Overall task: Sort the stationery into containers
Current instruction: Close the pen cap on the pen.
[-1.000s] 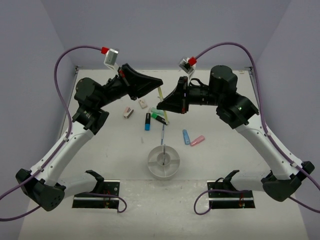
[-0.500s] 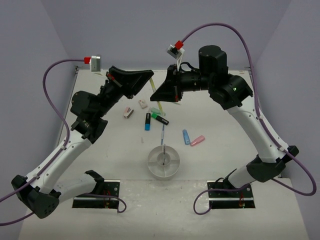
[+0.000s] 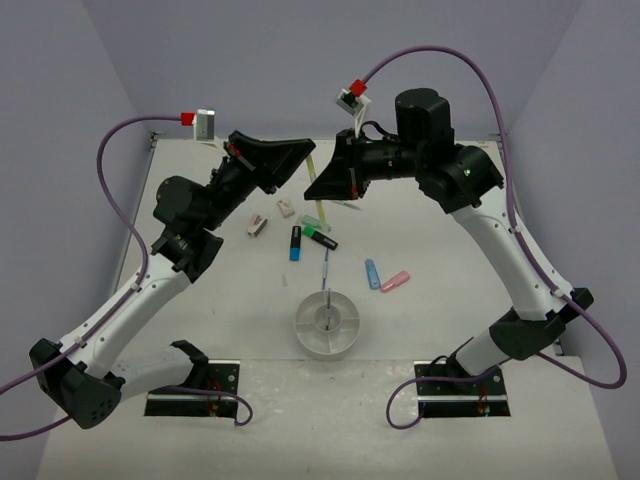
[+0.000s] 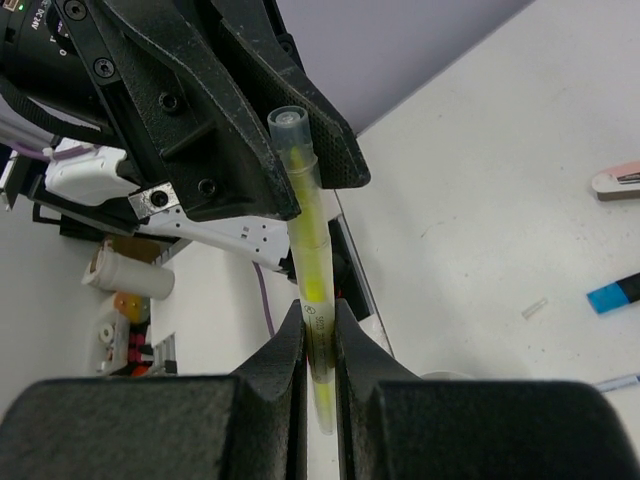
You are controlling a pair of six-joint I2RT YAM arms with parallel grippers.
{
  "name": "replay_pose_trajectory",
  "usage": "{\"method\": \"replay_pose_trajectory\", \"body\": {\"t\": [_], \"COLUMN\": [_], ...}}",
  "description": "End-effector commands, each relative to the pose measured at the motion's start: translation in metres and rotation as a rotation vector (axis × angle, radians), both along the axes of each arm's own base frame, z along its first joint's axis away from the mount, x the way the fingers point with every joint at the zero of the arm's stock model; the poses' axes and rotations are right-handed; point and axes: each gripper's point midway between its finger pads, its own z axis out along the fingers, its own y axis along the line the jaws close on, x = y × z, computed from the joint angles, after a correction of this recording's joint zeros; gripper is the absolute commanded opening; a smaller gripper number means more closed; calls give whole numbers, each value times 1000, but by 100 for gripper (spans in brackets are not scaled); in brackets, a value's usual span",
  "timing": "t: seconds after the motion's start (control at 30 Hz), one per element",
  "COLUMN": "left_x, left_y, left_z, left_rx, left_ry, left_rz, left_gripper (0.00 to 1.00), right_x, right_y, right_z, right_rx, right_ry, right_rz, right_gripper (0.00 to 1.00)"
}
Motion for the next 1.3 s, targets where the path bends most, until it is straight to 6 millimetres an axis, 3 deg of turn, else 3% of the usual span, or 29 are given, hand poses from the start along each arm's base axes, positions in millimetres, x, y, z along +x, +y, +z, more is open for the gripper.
{"method": "replay_pose_trajectory", "body": {"t": [0.0, 0.1, 0.2, 0.4, 0.5, 0.63, 0.7, 0.83, 0.97, 1.1, 1.27], "left_x": [-100, -107, -117, -129, -124, -108, -100, -86, -99, -110, -115], "left_y": [-56, -55, -57, -57, -57, -53, -47, -33, -33, -35, -38], "left_z": [-89, -91, -99, -96, -98, -79, -66, -49, -36, -38, -50], "left_rx": [257, 223, 212, 220, 270, 326, 336, 308, 269, 233, 226], "left_ry": [124, 138, 153, 130, 129, 68, 39, 14, -59, -52, -30], "left_rz": [-510, -520, -550, -576, -536, -456, -421, -407, -512, -601, -640], "left_gripper": [0, 0, 0, 0, 0, 0, 0, 0, 0, 0, 0], "right_x": [81, 79, 86, 95, 83, 50, 43, 5, -16, -17, -16], "right_y": [-25, -23, -19, -18, -14, -17, -21, -33, -46, -56, -61], "right_z": [115, 120, 114, 105, 93, 56, 23, 3, -17, -26, -19], "right_rx": [298, 314, 306, 290, 270, 209, 167, 148, 101, 81, 90], "right_ry": [-337, -351, -331, -320, -338, -374, -359, -397, -414, -425, -447], "right_rz": [-321, -295, -291, -284, -200, -80, -60, -12, -35, -89, -131], "right_gripper": [0, 0, 0, 0, 0, 0, 0, 0, 0, 0, 0]}}
